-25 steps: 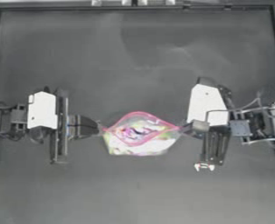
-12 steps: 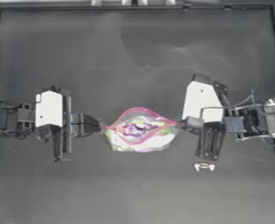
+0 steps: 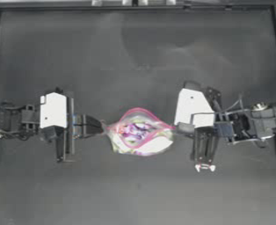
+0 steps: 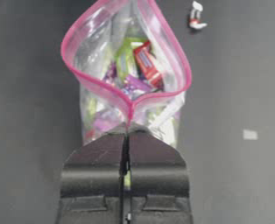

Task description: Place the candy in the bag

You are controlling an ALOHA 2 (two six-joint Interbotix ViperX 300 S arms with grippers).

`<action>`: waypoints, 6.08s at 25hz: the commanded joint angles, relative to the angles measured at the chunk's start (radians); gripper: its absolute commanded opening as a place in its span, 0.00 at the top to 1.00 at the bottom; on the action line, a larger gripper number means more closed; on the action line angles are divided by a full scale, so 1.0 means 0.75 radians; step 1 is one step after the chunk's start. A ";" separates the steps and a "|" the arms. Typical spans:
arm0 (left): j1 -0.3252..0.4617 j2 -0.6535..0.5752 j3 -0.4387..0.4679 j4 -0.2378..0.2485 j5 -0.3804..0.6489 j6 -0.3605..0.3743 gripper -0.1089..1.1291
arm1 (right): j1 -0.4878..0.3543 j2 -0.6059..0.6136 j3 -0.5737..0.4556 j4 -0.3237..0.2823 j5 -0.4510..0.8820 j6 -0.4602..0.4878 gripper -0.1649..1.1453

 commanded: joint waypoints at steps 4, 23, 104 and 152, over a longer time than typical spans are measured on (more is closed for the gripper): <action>-0.002 0.045 -0.033 0.000 -0.072 -0.004 0.84 | -0.004 -0.006 0.004 -0.002 -0.006 -0.002 0.80; -0.020 0.235 -0.033 -0.002 -0.213 -0.022 0.84 | -0.035 0.115 0.006 -0.029 -0.065 -0.004 0.80; -0.043 0.309 -0.033 0.002 -0.254 -0.018 0.84 | 0.217 -0.227 0.110 0.378 0.333 -0.080 0.17; -0.047 0.313 -0.033 0.002 -0.252 -0.025 0.84 | 0.225 0.284 0.153 0.350 0.057 -0.049 0.19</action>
